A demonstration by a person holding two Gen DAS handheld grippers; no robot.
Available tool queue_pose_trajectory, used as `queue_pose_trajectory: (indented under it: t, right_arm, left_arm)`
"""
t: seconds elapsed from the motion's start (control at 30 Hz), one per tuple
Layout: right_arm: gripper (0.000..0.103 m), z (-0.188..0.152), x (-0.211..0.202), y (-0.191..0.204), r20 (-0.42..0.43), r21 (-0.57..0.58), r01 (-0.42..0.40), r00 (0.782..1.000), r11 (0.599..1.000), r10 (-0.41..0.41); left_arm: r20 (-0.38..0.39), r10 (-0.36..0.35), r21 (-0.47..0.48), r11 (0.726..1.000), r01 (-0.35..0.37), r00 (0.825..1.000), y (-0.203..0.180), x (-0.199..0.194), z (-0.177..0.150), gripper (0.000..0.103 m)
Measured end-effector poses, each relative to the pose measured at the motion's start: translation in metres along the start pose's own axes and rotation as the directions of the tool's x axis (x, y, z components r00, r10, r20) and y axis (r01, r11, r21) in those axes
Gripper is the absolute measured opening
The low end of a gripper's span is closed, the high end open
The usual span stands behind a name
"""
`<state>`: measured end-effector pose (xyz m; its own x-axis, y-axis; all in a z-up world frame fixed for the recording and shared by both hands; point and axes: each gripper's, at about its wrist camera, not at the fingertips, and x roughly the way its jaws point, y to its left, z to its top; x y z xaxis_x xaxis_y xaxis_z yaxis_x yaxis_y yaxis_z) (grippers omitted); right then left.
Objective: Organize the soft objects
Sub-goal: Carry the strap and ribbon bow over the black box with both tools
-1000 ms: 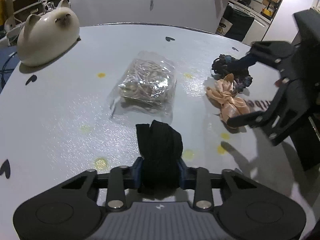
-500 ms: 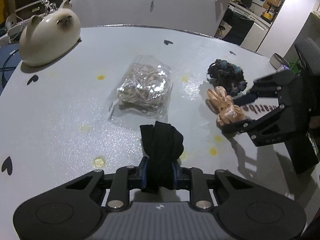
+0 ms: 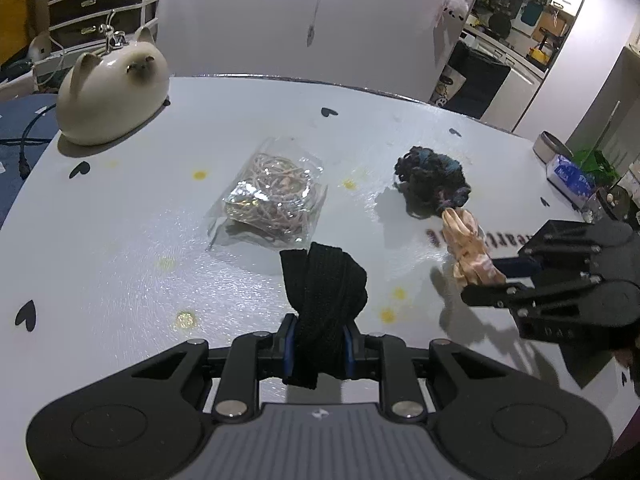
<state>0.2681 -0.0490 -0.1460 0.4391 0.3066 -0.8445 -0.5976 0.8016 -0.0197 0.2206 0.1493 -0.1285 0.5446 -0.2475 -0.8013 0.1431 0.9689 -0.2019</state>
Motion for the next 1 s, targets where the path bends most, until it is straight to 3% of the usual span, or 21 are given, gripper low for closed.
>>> queue_pose_trajectory:
  t: [0.53, 0.7, 1.0]
  right_arm:
    - [0.031, -0.036, -0.088, 0.002, 0.134, 0.133, -0.035, 0.991, 0.99, 0.017]
    - [0.031, -0.052, -0.112, -0.015, 0.17, 0.145, -0.035, 0.985, 0.989, 0.01]
    - [0.032, -0.087, -0.145, -0.062, 0.195, 0.165, -0.021, 0.981, 0.986, -0.012]
  left_arm:
    - [0.081, 0.017, -0.026, 1.0, -0.015, 0.997, -0.067, -0.036, -0.003, 0.024]
    - [0.092, 0.015, -0.067, 0.998, -0.009, 0.996, -0.097, -0.041, -0.003, 0.024]
    - [0.083, -0.005, -0.037, 0.999, 0.008, 0.997, -0.171, -0.026, -0.001, 0.024]
